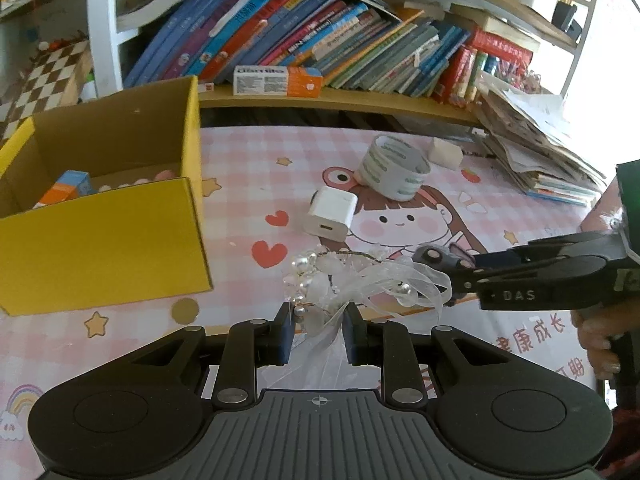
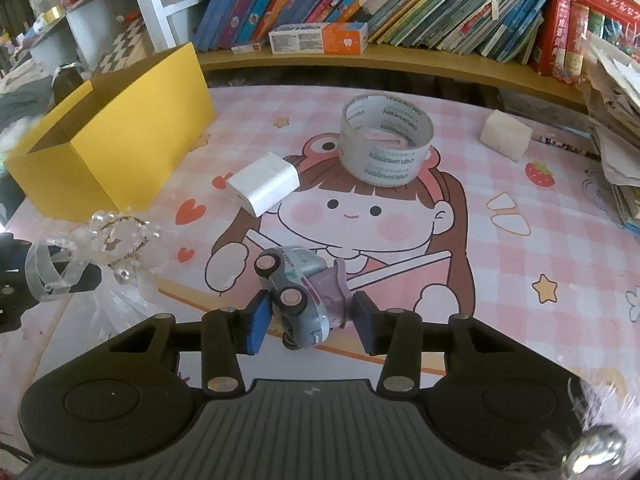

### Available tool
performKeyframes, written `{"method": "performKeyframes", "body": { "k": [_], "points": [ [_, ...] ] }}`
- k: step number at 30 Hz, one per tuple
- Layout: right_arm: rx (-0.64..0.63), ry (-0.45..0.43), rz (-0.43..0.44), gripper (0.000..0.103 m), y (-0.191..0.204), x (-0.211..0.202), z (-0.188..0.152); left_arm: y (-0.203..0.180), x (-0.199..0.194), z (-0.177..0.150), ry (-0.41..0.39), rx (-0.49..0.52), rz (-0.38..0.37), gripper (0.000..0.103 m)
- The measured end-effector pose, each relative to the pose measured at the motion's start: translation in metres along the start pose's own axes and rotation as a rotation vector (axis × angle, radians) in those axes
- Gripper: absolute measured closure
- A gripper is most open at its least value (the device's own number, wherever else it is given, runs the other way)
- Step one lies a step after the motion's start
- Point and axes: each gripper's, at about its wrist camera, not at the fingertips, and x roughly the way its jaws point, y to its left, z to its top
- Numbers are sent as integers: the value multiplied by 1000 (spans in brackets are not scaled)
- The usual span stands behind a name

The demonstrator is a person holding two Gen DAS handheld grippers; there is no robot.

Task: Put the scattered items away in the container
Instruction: 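Close right gripper on the grey toy car while left gripper holds the pearl bow, then carry the pearl bow with left gripper while right gripper carries the toy car over the yellow box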

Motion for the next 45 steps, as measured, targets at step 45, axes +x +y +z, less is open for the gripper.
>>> {"method": "performKeyframes", "body": {
  "k": [45],
  "points": [
    [-32, -10, 17, 60, 28, -13, -12, 18, -34, -19, -43, -40, 25, 80]
  ]
}}
